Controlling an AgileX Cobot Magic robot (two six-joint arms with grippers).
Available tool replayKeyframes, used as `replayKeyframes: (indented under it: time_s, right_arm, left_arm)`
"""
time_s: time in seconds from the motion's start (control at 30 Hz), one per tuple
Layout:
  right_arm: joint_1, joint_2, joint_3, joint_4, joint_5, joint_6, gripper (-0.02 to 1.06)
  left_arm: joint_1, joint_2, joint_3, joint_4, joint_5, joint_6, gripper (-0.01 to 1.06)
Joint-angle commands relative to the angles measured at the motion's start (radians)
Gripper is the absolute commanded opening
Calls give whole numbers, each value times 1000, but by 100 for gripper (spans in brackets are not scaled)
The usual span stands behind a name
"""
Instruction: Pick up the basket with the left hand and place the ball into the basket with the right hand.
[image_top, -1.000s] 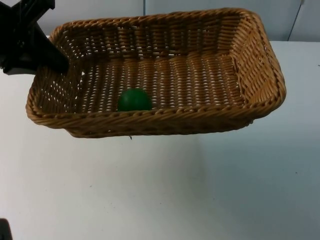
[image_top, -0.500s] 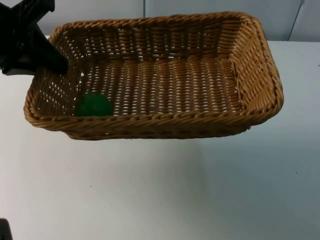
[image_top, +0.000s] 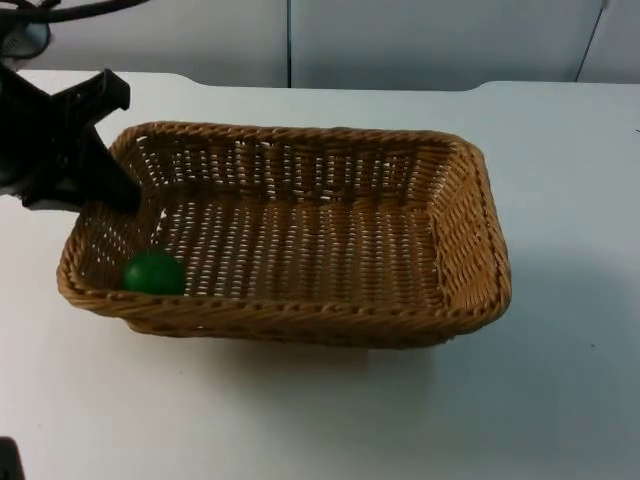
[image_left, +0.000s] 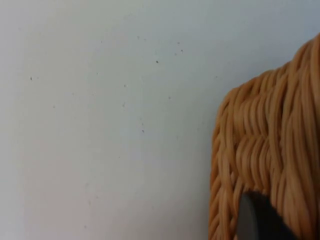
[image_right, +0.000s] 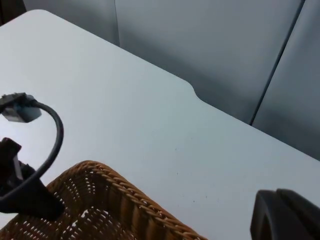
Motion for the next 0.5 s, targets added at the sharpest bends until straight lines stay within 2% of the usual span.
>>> replayKeyframes:
  time_s: [0.0, 0.2, 0.47]
  right_arm:
    - [-4, -9, -2, -4, 2, -4, 0]
    - [-4, -9, -2, -4, 19, -4, 0]
    - [-4, -9, -2, 18, 19, 3, 0]
  left_arm:
    - [-3, 28, -43, -19, 19, 2, 0]
    - [-3, 87, -125, 14, 17, 2, 0]
    - [-3, 144, -134, 11, -24, 2, 1]
